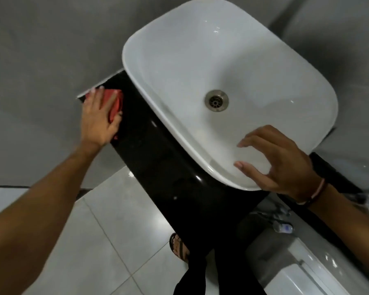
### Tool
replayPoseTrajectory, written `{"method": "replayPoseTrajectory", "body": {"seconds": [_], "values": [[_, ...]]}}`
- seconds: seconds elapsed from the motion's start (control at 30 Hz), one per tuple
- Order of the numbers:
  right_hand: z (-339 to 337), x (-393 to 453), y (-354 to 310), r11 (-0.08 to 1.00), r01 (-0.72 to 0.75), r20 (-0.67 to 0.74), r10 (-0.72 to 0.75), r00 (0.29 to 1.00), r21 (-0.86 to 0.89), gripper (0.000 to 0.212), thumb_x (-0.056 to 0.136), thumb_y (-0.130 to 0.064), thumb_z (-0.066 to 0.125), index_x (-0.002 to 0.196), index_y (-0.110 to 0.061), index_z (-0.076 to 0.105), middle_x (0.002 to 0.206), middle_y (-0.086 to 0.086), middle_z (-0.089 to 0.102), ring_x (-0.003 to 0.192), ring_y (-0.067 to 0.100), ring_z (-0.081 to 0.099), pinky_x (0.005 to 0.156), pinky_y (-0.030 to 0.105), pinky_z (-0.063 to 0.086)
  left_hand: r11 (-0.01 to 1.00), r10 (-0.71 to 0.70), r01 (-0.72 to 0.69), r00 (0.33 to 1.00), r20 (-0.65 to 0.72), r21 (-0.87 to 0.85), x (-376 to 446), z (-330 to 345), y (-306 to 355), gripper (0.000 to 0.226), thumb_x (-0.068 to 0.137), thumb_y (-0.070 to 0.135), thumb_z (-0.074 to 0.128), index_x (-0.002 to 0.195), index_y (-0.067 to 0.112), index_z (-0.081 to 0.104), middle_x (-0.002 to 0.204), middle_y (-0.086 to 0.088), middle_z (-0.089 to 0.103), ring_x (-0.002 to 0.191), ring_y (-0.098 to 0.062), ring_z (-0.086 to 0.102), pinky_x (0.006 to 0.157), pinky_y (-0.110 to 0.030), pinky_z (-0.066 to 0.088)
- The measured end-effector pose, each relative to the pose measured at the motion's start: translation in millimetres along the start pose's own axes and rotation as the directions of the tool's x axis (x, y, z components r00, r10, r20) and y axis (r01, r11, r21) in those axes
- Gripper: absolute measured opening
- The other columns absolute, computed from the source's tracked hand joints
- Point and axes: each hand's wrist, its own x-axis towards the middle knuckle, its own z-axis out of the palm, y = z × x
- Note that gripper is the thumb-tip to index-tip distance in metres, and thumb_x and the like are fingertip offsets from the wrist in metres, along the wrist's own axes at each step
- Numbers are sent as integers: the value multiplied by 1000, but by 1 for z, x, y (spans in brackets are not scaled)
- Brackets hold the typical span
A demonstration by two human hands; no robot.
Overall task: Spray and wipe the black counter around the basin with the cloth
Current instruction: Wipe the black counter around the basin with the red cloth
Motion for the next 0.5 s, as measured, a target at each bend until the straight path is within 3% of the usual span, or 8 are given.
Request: {"method": "replayPoseTrajectory", "body": {"seconds": [0.07, 0.17, 0.23, 0.33, 0.5], "values": [[-1, 2, -2, 1000, -14, -25, 14, 1000, 6, 46, 94, -50, 62, 101, -6, 72, 97, 7, 68, 90, 25, 63, 80, 39, 54, 991, -129, 127, 987, -93, -32, -23, 21, 40, 69, 99, 46, 35, 159, 13, 39, 169, -25, 30, 158, -46, 22, 130, -57, 19], [-2, 3, -5, 999, -38, -27, 39, 999, 22, 48, 93, -51, 63, 100, -5, 72, 96, 8, 68, 88, 26, 64, 80, 41, 54, 987, -160, 153, 971, -178, -52, -93, 47, 104, 66, 103, 47, 37, 159, 12, 39, 169, -22, 32, 158, -43, 23, 129, -60, 24], [-2, 2, -7, 998, -65, -37, 66, 997, 26, 49, 93, -53, 62, 100, -6, 72, 96, 8, 69, 90, 26, 64, 81, 40, 54, 994, -97, 84, 975, -198, -71, -145, 61, 145, 70, 102, 51, 44, 158, 10, 40, 168, -23, 32, 158, -43, 24, 128, -61, 26], [-3, 2, -11, 994, -96, -84, 100, 991, 46, 49, 92, -56, 63, 97, -8, 72, 95, 5, 69, 90, 24, 65, 82, 37, 55, 996, 31, -41, 993, -114, -79, -218, 81, 206, 81, 97, 60, 54, 159, 10, 39, 169, -20, 33, 160, -39, 23, 131, -55, 22], [-6, 1, -18, 985, -125, -153, 144, 978, 122, 44, 89, -50, 70, 98, -7, 72, 94, 5, 70, 91, 22, 66, 83, 33, 54, 979, 155, -161, 986, -60, -125, -264, 90, 253, 58, 94, 20, 62, 149, 4, 53, 160, -19, 45, 151, -41, 38, 121, -60, 38]]}}
